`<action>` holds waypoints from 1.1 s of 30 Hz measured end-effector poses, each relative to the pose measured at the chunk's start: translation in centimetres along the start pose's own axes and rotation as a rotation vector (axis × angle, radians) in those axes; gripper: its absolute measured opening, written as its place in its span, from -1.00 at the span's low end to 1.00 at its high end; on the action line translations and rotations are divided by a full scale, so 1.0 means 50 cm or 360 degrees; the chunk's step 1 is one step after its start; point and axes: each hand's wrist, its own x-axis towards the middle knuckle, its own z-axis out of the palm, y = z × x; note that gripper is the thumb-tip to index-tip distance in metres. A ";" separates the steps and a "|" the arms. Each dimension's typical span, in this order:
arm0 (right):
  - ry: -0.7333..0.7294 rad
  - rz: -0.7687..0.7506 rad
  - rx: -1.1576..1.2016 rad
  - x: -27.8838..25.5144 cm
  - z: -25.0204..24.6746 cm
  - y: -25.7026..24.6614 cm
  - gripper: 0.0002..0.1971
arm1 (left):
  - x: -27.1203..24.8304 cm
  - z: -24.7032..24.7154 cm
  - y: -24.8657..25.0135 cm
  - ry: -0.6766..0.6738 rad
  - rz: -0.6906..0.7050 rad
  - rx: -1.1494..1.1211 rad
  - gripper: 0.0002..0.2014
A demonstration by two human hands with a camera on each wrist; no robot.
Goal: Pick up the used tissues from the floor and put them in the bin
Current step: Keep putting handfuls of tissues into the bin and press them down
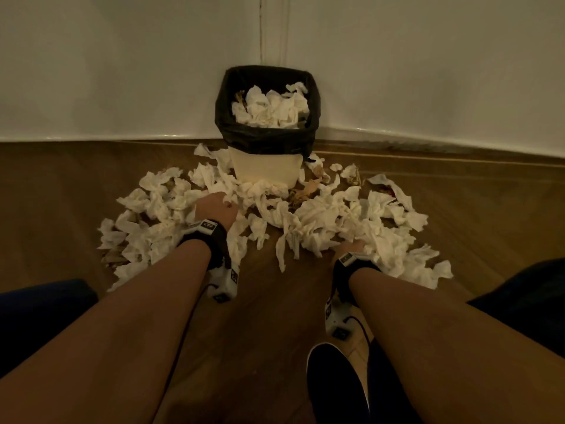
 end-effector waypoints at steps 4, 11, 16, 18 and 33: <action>-0.0014 -0.0014 0.0153 0.003 0.005 0.003 -0.50 | -0.010 0.024 -0.008 -0.0094 -0.0074 -0.0227 -0.54; 0.0316 0.0251 0.0291 -0.013 0.031 0.011 -0.41 | -0.015 0.040 0.010 -0.0218 -0.0031 -0.0278 -0.57; 0.0116 0.0260 0.0407 -0.007 0.036 0.012 -0.27 | -0.009 0.057 -0.012 -0.0210 -0.0015 -0.0203 -0.49; 0.0184 0.0209 0.0317 0.011 0.039 0.011 -0.41 | -0.011 0.056 -0.014 -0.0217 0.0036 -0.0181 -0.50; -0.0156 0.0104 0.3417 -0.044 -0.123 -0.018 -0.72 | -0.068 -0.062 0.042 -0.0044 0.0041 -0.0311 -0.48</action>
